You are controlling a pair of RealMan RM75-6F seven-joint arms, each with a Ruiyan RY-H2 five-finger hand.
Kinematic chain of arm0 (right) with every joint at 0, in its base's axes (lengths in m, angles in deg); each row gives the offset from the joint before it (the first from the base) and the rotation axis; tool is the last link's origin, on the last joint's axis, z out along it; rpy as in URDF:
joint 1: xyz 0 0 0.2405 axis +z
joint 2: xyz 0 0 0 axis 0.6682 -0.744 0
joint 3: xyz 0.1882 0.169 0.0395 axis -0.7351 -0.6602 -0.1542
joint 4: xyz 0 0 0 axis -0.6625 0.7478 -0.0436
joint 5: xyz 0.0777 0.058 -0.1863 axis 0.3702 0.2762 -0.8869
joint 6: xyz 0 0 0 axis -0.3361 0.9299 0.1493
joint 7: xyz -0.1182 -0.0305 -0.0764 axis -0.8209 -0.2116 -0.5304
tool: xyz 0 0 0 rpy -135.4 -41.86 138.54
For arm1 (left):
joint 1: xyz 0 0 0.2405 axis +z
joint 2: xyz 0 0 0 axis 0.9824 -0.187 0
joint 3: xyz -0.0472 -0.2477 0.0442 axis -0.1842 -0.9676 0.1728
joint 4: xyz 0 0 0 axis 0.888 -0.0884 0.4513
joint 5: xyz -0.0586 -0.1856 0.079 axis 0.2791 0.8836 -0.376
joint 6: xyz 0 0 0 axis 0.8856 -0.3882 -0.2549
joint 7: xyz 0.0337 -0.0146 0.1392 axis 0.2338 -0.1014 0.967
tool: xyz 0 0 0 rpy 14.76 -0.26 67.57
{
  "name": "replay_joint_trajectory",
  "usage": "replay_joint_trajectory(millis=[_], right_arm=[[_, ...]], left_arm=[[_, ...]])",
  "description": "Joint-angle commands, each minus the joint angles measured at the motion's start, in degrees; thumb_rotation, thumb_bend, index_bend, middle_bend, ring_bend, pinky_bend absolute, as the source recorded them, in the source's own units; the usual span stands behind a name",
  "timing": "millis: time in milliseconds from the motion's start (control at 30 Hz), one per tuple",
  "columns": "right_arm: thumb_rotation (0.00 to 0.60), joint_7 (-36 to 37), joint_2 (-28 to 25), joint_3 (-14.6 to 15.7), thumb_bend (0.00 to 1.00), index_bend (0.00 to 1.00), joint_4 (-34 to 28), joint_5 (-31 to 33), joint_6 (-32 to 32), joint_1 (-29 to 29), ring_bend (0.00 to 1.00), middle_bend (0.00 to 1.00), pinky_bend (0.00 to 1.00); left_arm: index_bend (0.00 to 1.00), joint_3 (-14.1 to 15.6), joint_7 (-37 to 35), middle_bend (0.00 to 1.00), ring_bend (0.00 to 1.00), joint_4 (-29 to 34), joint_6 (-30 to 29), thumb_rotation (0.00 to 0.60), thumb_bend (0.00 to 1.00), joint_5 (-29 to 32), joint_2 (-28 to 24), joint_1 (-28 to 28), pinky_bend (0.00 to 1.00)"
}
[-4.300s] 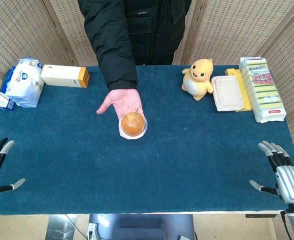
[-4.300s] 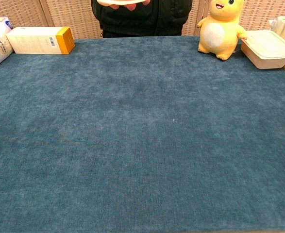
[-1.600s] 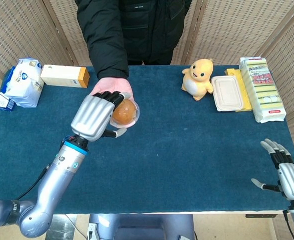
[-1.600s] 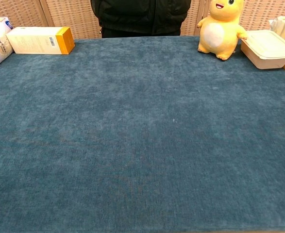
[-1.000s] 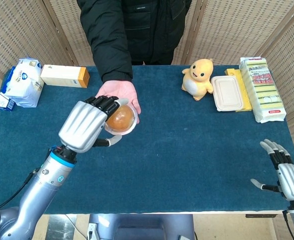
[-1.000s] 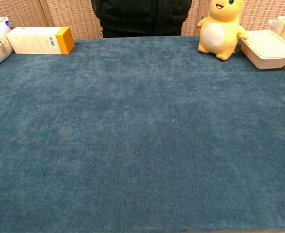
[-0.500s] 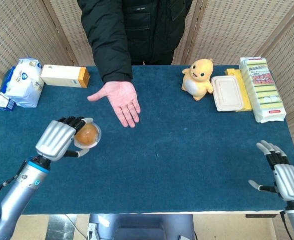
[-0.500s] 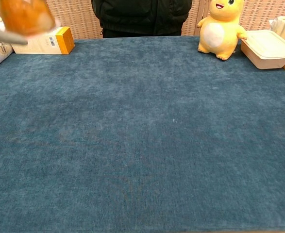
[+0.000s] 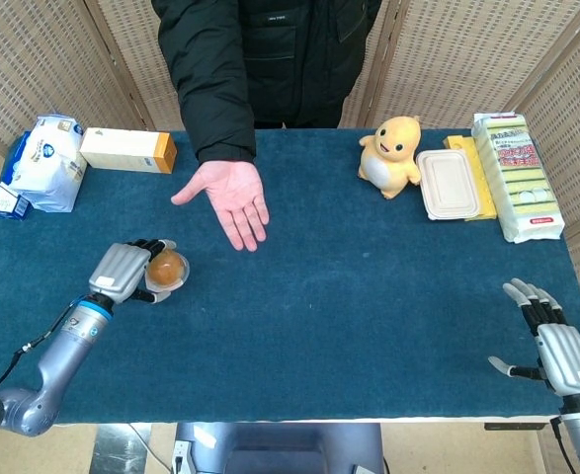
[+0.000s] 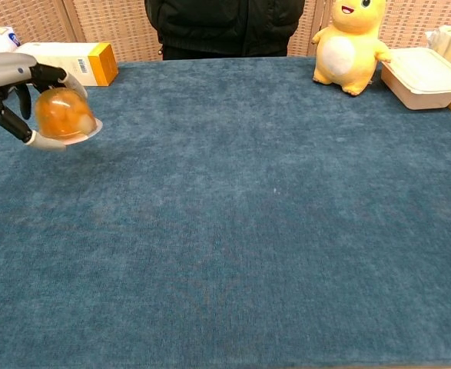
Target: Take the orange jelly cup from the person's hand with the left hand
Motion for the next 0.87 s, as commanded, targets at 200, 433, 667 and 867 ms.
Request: replay_joint_trajectory(millis=[200, 433, 667, 867], right_arm=[[0.6, -0.2, -0.18, 0.13, 0.1, 0.07, -0.27, -0.09, -0.01, -0.03, 0.05, 0.03, 0.05], [0.6, 0.29, -0.45, -0.01, 0.1, 0.07, -0.4, 0.11, 0.23, -0.17, 0.05, 0.03, 0.05], [0.6, 1.58, -0.93, -0.7, 0.1, 0.07, -0.15, 1.63, 0.44, -0.53, 0.05, 0.03, 0.05], [0.6, 1.18, -0.89, -1.31, 0.1, 0.07, 0.16, 2.23, 0.98, -0.72, 0.05, 0.03, 0.05]], left_arm=[[0.0, -0.63, -2.98, 0.0, 0.0, 2.16, 0.67, 0.6, 0.08, -2.3, -2.18, 1.78, 0.17], [0.0, 1.31, -10.35, 0.0, 0.0, 7.35, -8.03, 0.6, 0.07, -11.98, -8.93, 8.0, 0.14], [0.0, 6.81, -1.85, 0.0, 0.0, 12.3, -27.48, 0.6, 0.03, -16.59, -14.07, 22.77, 0.05], [0.0, 9.02, -6.57, 0.0, 0.0, 12.26, -33.79, 0.6, 0.03, -18.52, -14.81, 29.99, 0.02]])
